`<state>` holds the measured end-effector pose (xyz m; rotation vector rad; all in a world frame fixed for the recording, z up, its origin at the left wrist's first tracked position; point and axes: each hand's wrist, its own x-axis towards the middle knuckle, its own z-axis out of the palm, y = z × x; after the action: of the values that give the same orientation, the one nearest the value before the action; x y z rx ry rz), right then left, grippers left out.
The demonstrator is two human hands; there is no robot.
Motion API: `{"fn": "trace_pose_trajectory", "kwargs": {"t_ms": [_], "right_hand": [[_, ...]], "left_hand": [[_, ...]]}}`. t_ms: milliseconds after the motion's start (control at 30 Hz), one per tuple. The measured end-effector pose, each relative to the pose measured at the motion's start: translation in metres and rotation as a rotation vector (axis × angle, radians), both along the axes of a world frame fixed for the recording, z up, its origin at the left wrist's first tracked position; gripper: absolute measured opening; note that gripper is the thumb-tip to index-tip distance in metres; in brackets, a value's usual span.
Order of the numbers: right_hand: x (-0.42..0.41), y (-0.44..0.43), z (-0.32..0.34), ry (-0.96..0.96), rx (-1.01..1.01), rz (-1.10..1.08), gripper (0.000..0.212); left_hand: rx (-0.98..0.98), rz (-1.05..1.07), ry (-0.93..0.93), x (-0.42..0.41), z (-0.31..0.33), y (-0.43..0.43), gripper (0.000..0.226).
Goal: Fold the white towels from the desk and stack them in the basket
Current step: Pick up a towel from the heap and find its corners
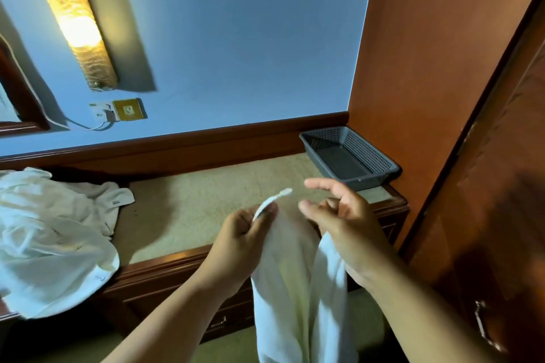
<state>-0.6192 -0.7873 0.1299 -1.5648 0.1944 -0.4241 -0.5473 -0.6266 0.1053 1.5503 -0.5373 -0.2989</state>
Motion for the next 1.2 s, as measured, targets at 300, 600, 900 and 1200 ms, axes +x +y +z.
{"fn": "trace_pose_trajectory", "kwargs": {"t_ms": [300,600,900,1200], "right_hand": [[0.012,0.050,0.013,0.164,0.010,0.315,0.055],[0.060,0.089,0.003,0.019,-0.241,0.013,0.045],[0.097,0.144,-0.021,0.005,-0.145,-0.158,0.030],[0.122,0.167,-0.033,-0.014,-0.212,-0.190,0.018]], "left_hand": [[-0.244,0.043,0.407,0.035,-0.007,0.037,0.042],[-0.294,-0.184,0.429,0.054,-0.029,0.078,0.044],[-0.320,-0.145,0.465,0.081,-0.047,0.118,0.040],[-0.228,0.056,0.275,0.109,-0.029,0.141,0.034]]}}
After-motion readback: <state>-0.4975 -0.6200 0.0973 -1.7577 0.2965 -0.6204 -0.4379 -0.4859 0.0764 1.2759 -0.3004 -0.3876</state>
